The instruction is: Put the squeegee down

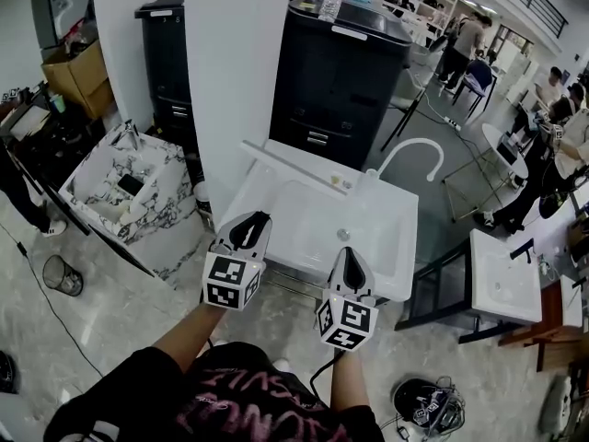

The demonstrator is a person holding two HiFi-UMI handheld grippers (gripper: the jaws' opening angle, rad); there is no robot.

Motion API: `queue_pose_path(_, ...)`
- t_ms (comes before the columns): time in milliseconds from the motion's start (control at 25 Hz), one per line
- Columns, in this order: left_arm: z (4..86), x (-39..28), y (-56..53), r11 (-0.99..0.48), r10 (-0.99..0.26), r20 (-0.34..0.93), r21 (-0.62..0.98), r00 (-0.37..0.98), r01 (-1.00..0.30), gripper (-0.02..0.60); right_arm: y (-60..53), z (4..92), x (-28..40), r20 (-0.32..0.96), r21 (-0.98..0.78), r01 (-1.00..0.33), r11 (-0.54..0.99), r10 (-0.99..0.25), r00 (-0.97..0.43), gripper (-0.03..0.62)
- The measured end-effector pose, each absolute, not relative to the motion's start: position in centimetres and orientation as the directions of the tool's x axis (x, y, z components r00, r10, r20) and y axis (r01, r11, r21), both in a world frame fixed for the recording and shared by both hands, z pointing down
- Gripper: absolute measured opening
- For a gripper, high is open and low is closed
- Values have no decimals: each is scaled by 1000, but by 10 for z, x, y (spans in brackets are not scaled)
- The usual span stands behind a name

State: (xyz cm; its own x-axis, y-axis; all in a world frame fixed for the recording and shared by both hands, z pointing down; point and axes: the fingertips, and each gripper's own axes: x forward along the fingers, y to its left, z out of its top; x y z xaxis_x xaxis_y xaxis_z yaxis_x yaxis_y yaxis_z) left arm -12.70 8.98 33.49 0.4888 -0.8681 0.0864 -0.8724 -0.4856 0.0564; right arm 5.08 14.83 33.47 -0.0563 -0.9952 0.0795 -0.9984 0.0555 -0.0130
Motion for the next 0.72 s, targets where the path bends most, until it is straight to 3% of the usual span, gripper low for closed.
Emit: queue_pose_path(720, 331, -84, 107, -456, -886, 91, 19, 455, -890, 84, 166, 340, 100, 67, -32, -996, 81, -994, -83, 21)
